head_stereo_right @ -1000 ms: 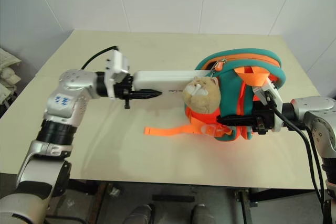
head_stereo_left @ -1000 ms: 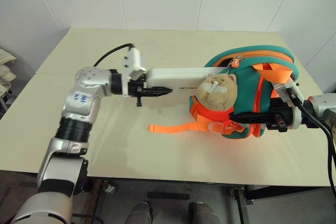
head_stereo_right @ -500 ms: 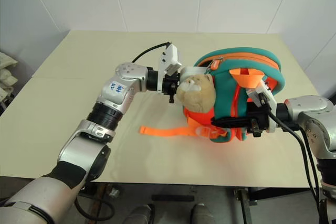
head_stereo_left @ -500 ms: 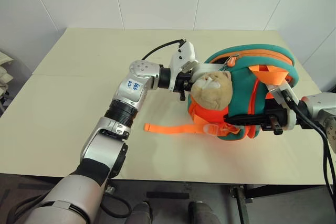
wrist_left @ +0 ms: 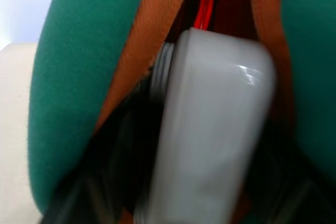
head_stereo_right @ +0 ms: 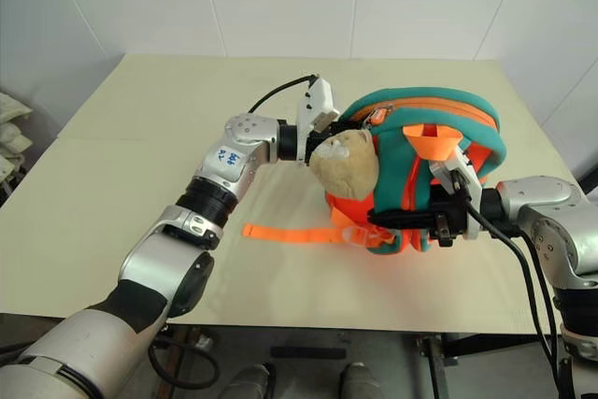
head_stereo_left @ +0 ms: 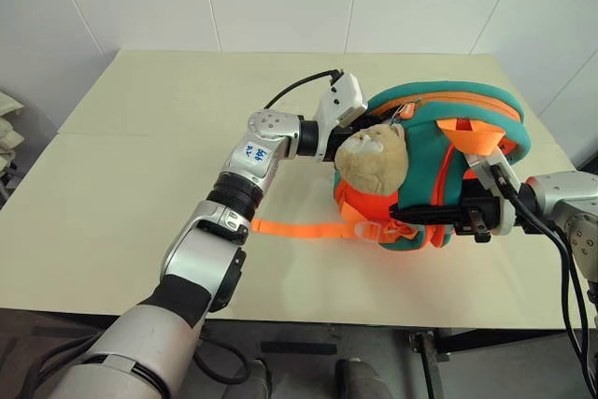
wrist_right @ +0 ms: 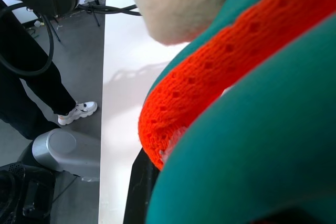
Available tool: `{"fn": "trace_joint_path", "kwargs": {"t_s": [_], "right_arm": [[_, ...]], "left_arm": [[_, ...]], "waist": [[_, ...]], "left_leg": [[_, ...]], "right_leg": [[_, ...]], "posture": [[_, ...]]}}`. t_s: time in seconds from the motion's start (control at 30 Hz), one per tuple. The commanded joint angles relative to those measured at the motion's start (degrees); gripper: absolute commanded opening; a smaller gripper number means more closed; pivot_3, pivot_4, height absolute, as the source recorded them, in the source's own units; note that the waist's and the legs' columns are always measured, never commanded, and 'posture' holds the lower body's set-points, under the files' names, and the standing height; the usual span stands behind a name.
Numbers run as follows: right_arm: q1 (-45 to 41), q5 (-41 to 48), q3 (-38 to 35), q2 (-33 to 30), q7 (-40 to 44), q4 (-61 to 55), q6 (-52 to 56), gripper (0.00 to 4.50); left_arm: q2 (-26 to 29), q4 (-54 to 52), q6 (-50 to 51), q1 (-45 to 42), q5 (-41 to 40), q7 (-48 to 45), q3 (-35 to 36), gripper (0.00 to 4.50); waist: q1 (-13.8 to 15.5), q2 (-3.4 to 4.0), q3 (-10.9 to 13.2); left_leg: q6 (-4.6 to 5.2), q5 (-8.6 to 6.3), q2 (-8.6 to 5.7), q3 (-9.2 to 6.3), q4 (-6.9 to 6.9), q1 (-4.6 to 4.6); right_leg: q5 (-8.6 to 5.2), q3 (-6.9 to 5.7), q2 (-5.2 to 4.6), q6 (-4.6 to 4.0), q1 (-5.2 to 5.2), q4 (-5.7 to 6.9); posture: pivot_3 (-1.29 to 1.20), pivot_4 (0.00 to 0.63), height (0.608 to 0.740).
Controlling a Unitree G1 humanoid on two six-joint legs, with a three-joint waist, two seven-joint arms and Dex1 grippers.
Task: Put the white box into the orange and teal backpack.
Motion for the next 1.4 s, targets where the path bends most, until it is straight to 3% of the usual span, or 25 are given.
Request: {"fn": "trace_joint_path", "kwargs": {"t_s": [0.03, 0.07, 0.47, 0.63, 0.9, 1.33, 1.4], "right_arm": [[0.3, 0.7, -1.1, 0.2, -0.1, -1.5, -0.9, 0.0], [0.3, 0.6, -1.1, 0.2, -0.1, -1.3, -0.9, 0.0], [-1.0, -1.2, 0.1, 0.6, -0.4, 1.5, -3.0, 0.0], [-1.2, -2.7, 1.1, 0.6, 0.0, 2.3, -4.0, 0.0], [-2.9, -3.8, 2.9, 1.5, 0.2, 3.6, -4.8, 0.0], [-4.5, -3.0, 1.7, 3.5, -1.2, 4.1, -3.8, 0.0], [-4.4, -3.0, 1.6, 3.7, -1.3, 3.9, -3.8, 0.0]], "left_arm": [[1.6, -4.3, -1.7, -1.7, -1.8, -2.9, 2.3, 4.19], [2.7, -5.5, -1.7, -1.1, -1.9, -4.0, 2.3, 4.48], [17.1, -15.0, -1.8, 7.4, -4.2, -16.3, 4.4, 4.48], [20.1, -22.6, 3.6, 11.4, -8.3, -19.3, 5.8, 4.48], [15.5, -40.0, 13.5, 18.3, -14.4, -13.2, 5.0, 4.48], [9.0, -36.5, 10.6, 16.5, -8.6, -0.7, 2.2, 4.48], [8.3, -36.4, 9.8, 16.5, -8.1, 0.4, 2.1, 4.1]], "waist": [[0.0, 0.0, 0.0], [-0.1, 0.0, 0.0], [-0.1, 0.01, 0.0], [-0.1, 0.02, 0.0], [0.0, 0.02, 0.0], [0.1, 0.02, 0.0], [0.0, 0.02, 0.0]], "left_leg": [[0.0, 0.0, 0.0, 0.0, 0.0, 0.0], [-0.01, 0.0, 0.0, 0.0, 0.0, 0.0], [-0.03, 0.03, 0.02, 0.0, 0.02, 0.03], [-0.02, 0.03, 0.02, -0.02, 0.02, 0.03], [-0.02, 0.03, 0.02, -0.03, 0.12, 0.07], [-0.02, 0.07, 0.01, -0.03, 0.15, 0.12], [-0.02, 0.07, 0.01, -0.04, 0.14, 0.12]], "right_leg": [[0.0, 0.0, 0.0, 0.0, 0.0, 0.01], [0.0, 0.0, 0.0, 0.0, 0.0, 0.01], [0.0, 0.01, 0.01, -0.01, -0.02, 0.13], [0.0, 0.01, 0.01, -0.01, 0.0, 0.12], [0.0, 0.01, 0.01, -0.01, 0.08, 0.18], [0.05, 0.02, 0.01, -0.03, 0.1, 0.19], [0.05, 0.02, 0.01, -0.02, 0.11, 0.18]], "posture": [[0.0, 0.15, 0.74], [0.0, 0.15, 0.74], [0.0, 0.15, 0.74], [0.0, 0.15, 0.74], [0.0, 0.15, 0.74], [0.0, 0.15, 0.74], [0.0, 0.15, 0.74]]}}
